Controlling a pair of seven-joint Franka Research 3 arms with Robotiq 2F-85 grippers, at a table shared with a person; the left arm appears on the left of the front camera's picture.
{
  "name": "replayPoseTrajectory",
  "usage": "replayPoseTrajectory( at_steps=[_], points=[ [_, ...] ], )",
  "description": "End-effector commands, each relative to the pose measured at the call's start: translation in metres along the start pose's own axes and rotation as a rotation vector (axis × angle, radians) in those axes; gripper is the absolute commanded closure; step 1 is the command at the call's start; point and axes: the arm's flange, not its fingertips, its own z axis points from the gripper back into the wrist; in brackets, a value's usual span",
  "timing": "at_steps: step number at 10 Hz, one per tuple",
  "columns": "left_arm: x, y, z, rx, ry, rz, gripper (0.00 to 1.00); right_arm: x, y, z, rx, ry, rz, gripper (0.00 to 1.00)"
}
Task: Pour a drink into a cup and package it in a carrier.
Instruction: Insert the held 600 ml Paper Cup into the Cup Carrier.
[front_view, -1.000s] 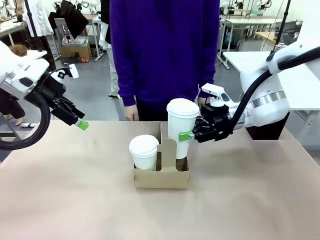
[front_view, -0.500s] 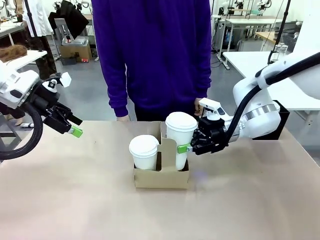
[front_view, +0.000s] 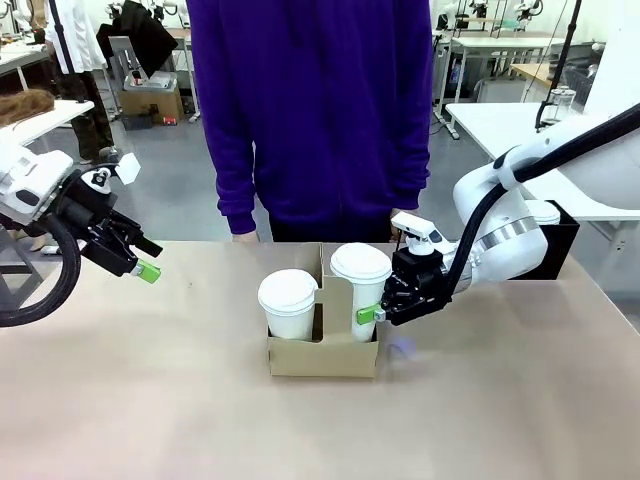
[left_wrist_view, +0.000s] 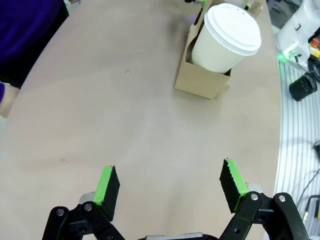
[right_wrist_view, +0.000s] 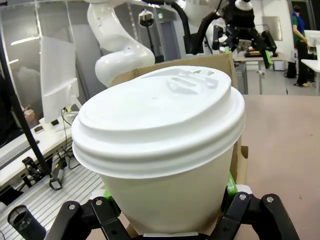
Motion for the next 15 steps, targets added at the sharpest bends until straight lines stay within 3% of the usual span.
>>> replayPoseTrajectory(
  at_steps=[1, 5, 6, 10, 13, 15],
  points=[
    [0.001, 0.001, 0.001, 0.007, 0.001, -0.005, 0.0, -0.009, -0.009, -0.002, 0.037, 0.034, 0.049, 0.13],
    [0.001, 0.001, 0.001, 0.007, 0.001, -0.005, 0.0, -0.019, -0.008, -0.001, 0.041, 0.045, 0.066, 0.13],
    [0.001, 0.001, 0.001, 0.007, 0.001, -0.005, 0.0, -0.017, -0.005, 0.001, 0.037, 0.066, 0.093, 0.0],
    [0.001, 0.001, 0.001, 0.007, 0.001, -0.005, 0.0, 0.002, 0.004, 0.025, -0.017, 0.107, 0.128, 0.0],
    [0.001, 0.001, 0.001, 0.007, 0.001, -0.005, 0.0, 0.017, 0.013, 0.08, -0.18, 0.125, 0.086, 0.0],
    [0.001, 0.001, 0.001, 0.007, 0.001, -0.005, 0.0, 0.044, 0.049, 0.135, -0.405, 0.196, -0.036, 0.0]
  ],
)
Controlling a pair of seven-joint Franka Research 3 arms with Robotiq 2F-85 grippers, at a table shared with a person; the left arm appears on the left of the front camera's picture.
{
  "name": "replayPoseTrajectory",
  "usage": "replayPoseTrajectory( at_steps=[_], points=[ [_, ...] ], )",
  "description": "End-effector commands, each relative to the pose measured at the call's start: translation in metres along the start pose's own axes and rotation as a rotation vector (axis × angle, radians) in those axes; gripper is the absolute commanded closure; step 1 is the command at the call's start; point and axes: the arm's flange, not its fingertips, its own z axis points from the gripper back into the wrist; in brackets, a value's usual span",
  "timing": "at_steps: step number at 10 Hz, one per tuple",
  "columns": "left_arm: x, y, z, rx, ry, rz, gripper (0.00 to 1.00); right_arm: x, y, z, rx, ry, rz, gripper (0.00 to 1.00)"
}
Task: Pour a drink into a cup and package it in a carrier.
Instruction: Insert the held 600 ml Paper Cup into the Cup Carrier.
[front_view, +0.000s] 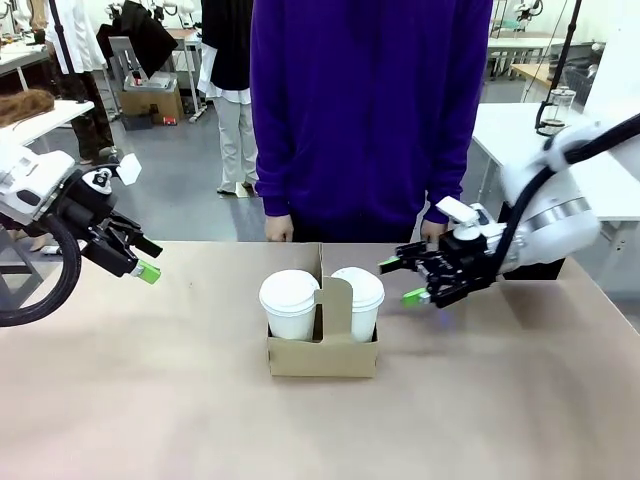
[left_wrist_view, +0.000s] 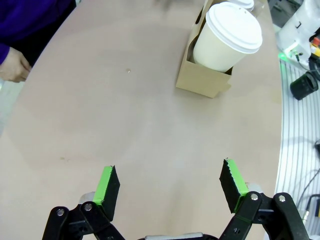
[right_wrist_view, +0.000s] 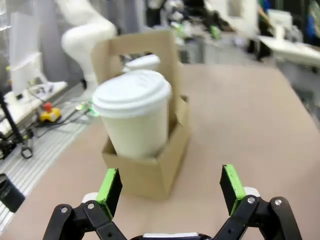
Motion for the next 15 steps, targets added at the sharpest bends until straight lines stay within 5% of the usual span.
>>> replayPoseTrajectory(
  at_steps=[1, 4, 7, 15],
  points=[
    [-0.001, 0.001, 0.0, -0.002, -0.009, -0.002, 0.0, 0.029, 0.035, 0.043, -0.183, 0.095, -0.189, 0.0],
    [-0.001, 0.001, 0.0, -0.002, -0.009, -0.002, 0.0, 0.053, 0.094, 0.131, -0.44, 0.194, -0.466, 0.0],
    [-0.001, 0.001, 0.0, -0.002, -0.009, -0.002, 0.0, 0.038, 0.134, 0.178, -0.671, 0.301, -0.727, 0.0],
    [-0.001, 0.001, 0.0, -0.002, -0.009, -0.002, 0.0, 0.029, 0.137, 0.19, -0.693, 0.304, -0.692, 0.0]
  ],
)
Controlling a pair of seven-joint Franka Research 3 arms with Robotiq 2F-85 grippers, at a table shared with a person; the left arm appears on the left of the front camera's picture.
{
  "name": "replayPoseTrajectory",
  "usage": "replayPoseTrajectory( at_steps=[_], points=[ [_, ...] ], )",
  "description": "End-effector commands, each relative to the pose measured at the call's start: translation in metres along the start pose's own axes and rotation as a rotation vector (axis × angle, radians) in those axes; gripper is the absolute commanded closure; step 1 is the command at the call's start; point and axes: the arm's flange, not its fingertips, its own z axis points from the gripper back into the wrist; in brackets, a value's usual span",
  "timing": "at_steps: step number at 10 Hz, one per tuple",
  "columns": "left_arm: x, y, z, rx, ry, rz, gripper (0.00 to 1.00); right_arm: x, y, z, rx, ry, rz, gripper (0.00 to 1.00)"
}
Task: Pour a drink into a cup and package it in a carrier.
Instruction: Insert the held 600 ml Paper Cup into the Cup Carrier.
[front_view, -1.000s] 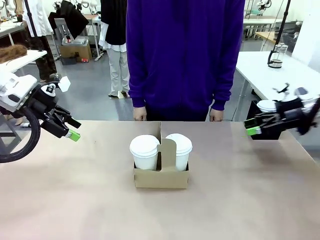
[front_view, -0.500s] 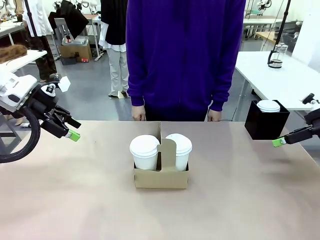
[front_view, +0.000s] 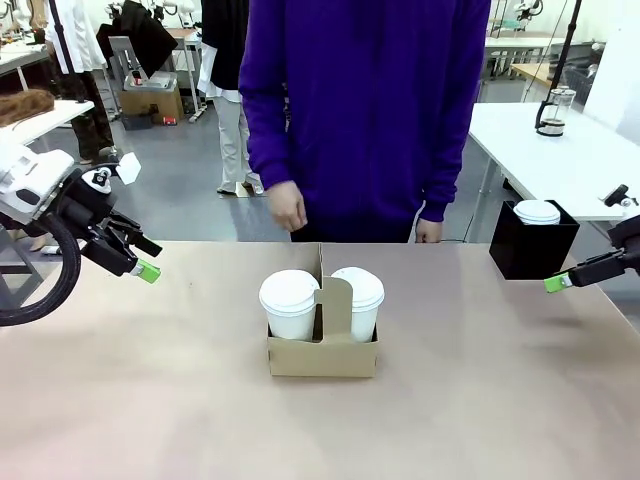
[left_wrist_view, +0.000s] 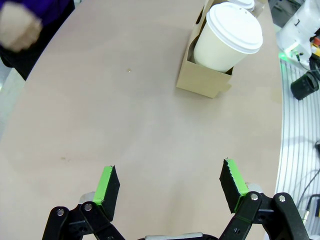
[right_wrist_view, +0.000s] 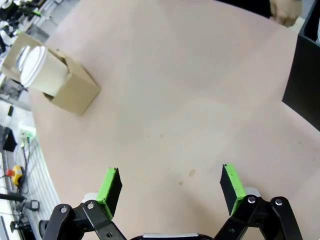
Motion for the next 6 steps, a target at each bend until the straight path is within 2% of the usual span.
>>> replayPoseTrajectory(
  at_steps=[1, 6],
  points=[
    [-0.0011, 0.0005, -0.0005, -0.004, -0.01, -0.001, 0.0, 0.0029, -0.0002, 0.0034, 0.011, -0.011, 0.021, 0.0],
    [-0.0011, 0.0005, -0.0005, -0.004, -0.01, -0.001, 0.0, 0.0029, -0.0002, 0.0034, 0.011, -0.011, 0.021, 0.0]
  ],
)
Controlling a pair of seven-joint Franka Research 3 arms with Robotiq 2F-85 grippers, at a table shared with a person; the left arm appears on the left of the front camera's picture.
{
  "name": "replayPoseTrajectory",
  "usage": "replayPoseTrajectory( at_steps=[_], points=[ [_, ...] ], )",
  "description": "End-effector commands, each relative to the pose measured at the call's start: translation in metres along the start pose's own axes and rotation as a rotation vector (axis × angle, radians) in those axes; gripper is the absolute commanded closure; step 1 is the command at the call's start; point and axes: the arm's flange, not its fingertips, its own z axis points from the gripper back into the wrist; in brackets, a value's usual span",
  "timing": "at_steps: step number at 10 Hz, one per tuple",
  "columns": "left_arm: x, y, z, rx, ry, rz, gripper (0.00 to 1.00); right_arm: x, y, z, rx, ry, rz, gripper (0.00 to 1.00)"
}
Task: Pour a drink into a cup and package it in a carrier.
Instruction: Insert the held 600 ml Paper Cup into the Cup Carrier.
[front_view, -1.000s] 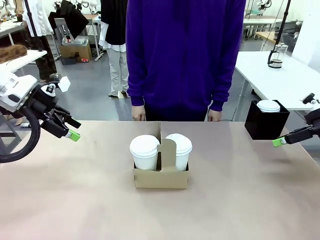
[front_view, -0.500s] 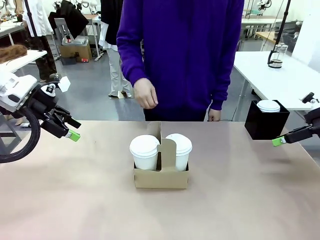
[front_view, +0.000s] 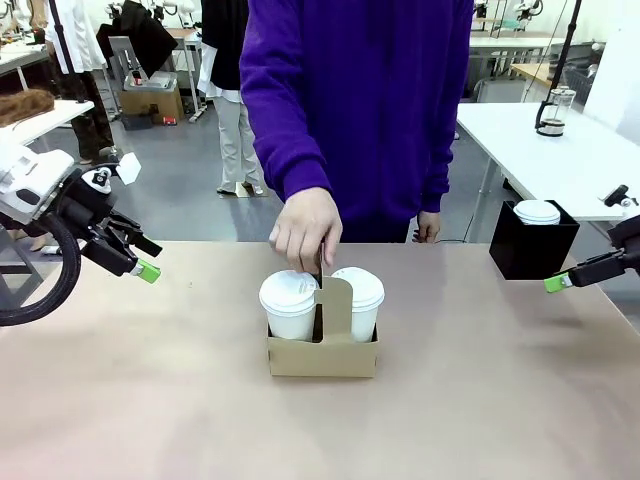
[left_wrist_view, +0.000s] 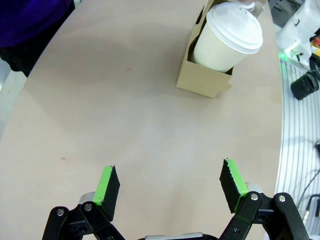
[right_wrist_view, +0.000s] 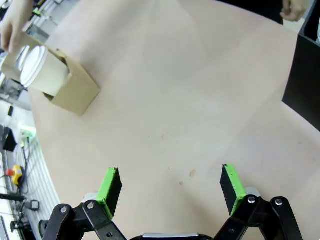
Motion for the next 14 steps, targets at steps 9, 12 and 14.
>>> replayPoseTrajectory(
  at_steps=[9, 12, 14],
  points=[
    [-0.0011, 0.0005, -0.0005, -0.004, -0.01, -0.001, 0.0, 0.0029, -0.0002, 0.0034, 0.011, -0.011, 0.02, 0.0],
    [-0.0011, 0.0005, -0.0005, -0.004, -0.01, -0.001, 0.0, 0.0029, -0.0002, 0.0034, 0.011, -0.011, 0.02, 0.0],
    [-0.0011, 0.0005, -0.0005, -0.004, -0.01, -0.001, 0.0, 0.0029, -0.0002, 0.0034, 0.011, -0.011, 0.02, 0.0]
  ],
)
